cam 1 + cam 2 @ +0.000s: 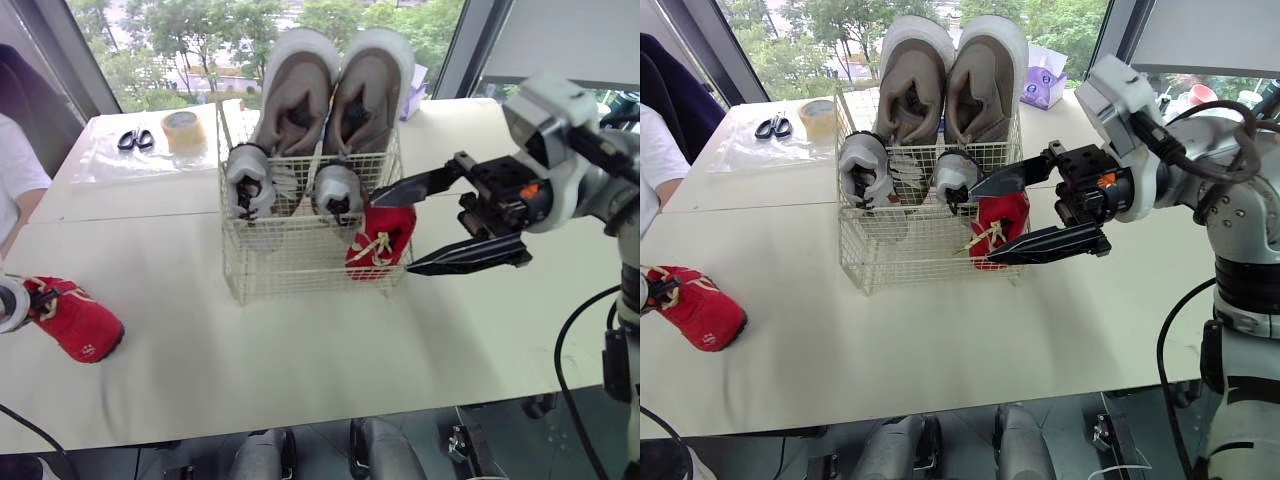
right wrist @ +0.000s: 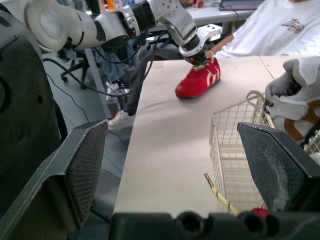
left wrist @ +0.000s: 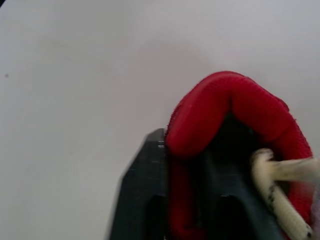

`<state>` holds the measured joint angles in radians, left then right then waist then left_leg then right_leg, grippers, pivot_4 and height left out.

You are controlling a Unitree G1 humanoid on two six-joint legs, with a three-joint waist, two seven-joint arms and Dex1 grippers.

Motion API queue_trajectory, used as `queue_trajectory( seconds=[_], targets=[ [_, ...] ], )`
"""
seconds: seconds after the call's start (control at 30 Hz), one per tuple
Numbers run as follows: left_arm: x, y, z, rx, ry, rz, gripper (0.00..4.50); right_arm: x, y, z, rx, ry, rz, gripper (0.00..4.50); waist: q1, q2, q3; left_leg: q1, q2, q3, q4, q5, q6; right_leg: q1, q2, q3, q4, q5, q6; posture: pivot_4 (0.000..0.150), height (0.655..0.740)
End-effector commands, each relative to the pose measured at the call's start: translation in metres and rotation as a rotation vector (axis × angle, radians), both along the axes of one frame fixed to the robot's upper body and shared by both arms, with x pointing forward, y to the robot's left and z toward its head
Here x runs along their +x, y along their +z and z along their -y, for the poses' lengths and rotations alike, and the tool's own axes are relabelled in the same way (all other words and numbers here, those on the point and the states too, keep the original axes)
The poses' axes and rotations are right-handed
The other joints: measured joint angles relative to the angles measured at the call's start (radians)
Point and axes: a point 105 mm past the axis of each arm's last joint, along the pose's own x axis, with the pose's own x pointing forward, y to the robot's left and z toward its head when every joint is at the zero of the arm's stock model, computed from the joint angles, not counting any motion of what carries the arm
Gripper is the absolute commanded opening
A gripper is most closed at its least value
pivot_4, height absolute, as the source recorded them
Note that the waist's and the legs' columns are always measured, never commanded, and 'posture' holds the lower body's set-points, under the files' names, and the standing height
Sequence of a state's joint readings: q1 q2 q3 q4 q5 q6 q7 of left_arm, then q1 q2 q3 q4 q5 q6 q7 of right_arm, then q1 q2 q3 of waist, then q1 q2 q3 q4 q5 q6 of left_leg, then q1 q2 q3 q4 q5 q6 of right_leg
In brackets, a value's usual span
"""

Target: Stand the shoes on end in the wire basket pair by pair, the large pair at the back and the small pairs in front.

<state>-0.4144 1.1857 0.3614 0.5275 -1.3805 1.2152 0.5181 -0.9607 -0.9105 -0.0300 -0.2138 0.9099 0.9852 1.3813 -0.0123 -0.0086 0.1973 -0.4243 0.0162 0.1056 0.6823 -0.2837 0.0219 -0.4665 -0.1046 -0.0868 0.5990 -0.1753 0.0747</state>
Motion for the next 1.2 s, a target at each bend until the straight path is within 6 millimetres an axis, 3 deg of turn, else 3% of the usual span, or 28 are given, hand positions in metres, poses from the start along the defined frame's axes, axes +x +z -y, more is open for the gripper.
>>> queue_trajectory(
  seconds=[0.03,0.1,0.23,0.3,0.37,0.43,0.5,0.57,0.67,0.87,1.1,1.2],
  targets=[
    [-0.003,0.014,-0.008,0.028,0.007,0.017,0.05,-0.006,0.010,0.003,0.014,-0.005,0.049,4.50,0.000,0.000,0.000,0.000,0.000,0.000,0.000,0.000,0.000,0.000,0.000,0.000,0.000,0.000,0.000,0.150,0.7400],
    [-0.001,0.030,-0.009,0.047,0.009,0.079,0.05,-0.005,0.009,0.004,0.014,-0.011,0.047,4.50,0.000,-0.001,0.000,0.000,0.001,0.000,0.000,0.000,0.000,0.000,0.000,0.000,0.000,0.000,0.000,0.150,0.7400],
    [0.011,0.098,0.010,0.196,-0.076,0.314,0.05,0.003,0.010,0.004,0.020,-0.025,0.044,4.50,0.004,-0.008,-0.001,0.000,0.001,-0.001,0.001,0.000,0.000,0.000,0.000,0.000,0.001,0.000,0.000,0.150,0.7400],
    [0.022,0.148,0.043,0.271,-0.188,0.570,0.05,0.007,0.013,0.004,0.035,-0.035,0.046,4.50,0.009,-0.011,-0.002,0.000,0.000,-0.003,0.001,0.000,-0.001,0.001,-0.002,-0.001,0.001,0.000,0.000,0.150,0.7400],
    [0.020,0.204,0.083,0.387,-0.295,0.859,0.05,0.012,0.017,0.004,0.049,-0.042,0.049,4.50,0.018,-0.011,-0.002,0.000,-0.002,-0.002,0.002,-0.001,-0.004,0.001,-0.007,-0.001,0.000,0.000,0.000,0.150,0.7400],
    [0.009,0.243,0.126,0.428,-0.431,1.123,0.05,0.016,0.019,0.003,0.059,-0.047,0.051,4.50,0.019,-0.011,-0.002,-0.001,-0.002,-0.002,0.002,-0.001,-0.004,0.001,-0.008,-0.001,-0.001,0.001,-0.001,0.150,0.7400],
    [-0.003,0.265,0.155,0.377,-0.508,1.333,0.05,0.019,0.020,0.003,0.062,-0.050,0.050,4.50,0.023,-0.011,-0.002,0.000,-0.004,-0.001,0.002,-0.001,-0.004,0.002,-0.008,-0.001,-0.001,0.001,-0.001,0.150,0.7400],
    [-0.008,0.271,0.177,0.421,-0.545,1.424,0.05,0.020,0.019,0.003,0.061,-0.053,0.047,4.50,0.022,-0.011,-0.002,0.000,-0.004,-0.001,0.002,0.000,-0.001,0.002,-0.008,-0.001,-0.001,0.001,-0.001,0.150,0.7400],
    [-0.010,0.258,0.223,0.437,-0.716,1.499,0.05,0.023,0.020,0.002,0.066,-0.063,0.041,4.50,0.023,-0.011,-0.002,0.004,-0.002,0.001,0.002,0.001,-0.001,0.004,-0.003,0.000,0.000,0.001,0.000,0.150,0.7400],
    [-0.007,0.230,0.277,0.260,-0.918,1.553,0.05,0.031,0.019,0.002,0.057,-0.091,0.046,4.50,0.026,-0.011,-0.002,0.006,-0.001,0.001,0.004,0.002,-0.001,0.008,0.003,0.000,0.000,0.002,-0.001,0.150,0.7400],
    [-0.003,0.212,0.282,0.105,-0.919,1.563,0.05,0.033,0.022,0.003,0.069,-0.119,0.042,4.50,0.025,-0.011,-0.002,0.006,0.000,-0.001,0.004,0.002,0.000,0.008,0.003,0.001,0.000,0.003,0.000,0.150,0.7400],
    [0.008,0.192,0.291,0.129,-0.936,1.501,0.05,0.034,0.021,0.003,0.075,-0.137,0.036,4.50,0.026,-0.011,-0.002,0.006,0.000,-0.001,0.005,0.002,0.000,0.009,0.003,0.001,0.000,0.003,0.000,0.150,0.7400]
  ],
)
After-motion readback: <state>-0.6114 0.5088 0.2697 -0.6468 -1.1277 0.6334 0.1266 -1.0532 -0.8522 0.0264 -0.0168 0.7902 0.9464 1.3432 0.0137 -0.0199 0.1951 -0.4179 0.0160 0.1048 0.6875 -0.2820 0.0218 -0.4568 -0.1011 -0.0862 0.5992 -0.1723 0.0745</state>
